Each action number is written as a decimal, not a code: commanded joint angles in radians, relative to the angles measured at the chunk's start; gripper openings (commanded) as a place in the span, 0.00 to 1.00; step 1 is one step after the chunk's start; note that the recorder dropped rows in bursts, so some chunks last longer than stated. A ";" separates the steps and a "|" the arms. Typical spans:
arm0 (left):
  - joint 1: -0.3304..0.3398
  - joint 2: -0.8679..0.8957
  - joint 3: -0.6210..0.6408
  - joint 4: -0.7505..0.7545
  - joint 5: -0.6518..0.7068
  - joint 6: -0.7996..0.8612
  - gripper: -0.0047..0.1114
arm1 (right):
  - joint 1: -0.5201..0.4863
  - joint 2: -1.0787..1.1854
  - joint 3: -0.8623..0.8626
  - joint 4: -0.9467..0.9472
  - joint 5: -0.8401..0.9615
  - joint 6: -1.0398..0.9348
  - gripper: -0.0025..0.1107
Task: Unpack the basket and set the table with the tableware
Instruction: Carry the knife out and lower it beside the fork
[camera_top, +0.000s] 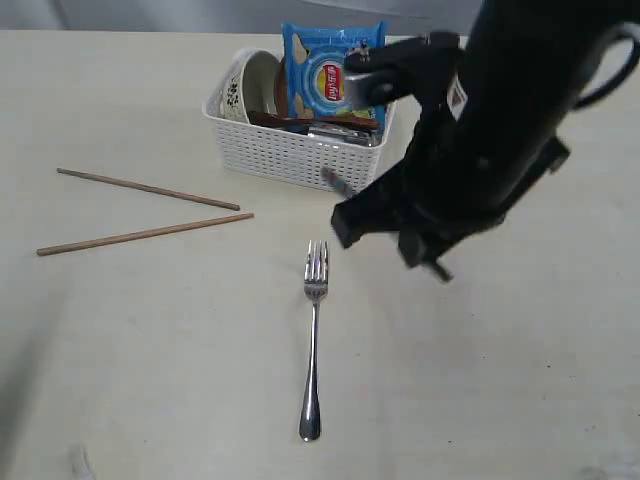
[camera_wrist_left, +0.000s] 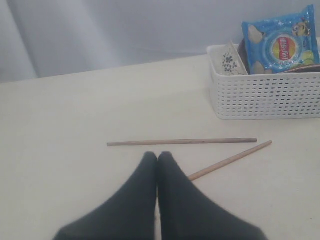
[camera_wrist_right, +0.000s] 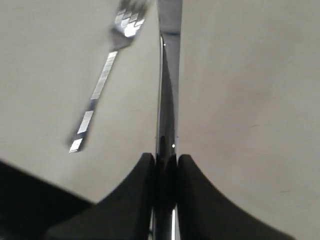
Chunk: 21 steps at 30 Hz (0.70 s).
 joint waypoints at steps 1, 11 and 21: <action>-0.006 -0.002 0.002 -0.002 -0.008 0.000 0.04 | 0.033 -0.093 0.181 0.280 -0.194 -0.005 0.02; -0.006 -0.002 0.002 -0.002 -0.008 0.000 0.04 | 0.313 -0.001 0.325 0.300 -0.701 0.287 0.02; -0.006 -0.002 0.002 -0.002 -0.008 0.000 0.04 | 0.324 0.110 0.329 0.015 -0.749 0.643 0.02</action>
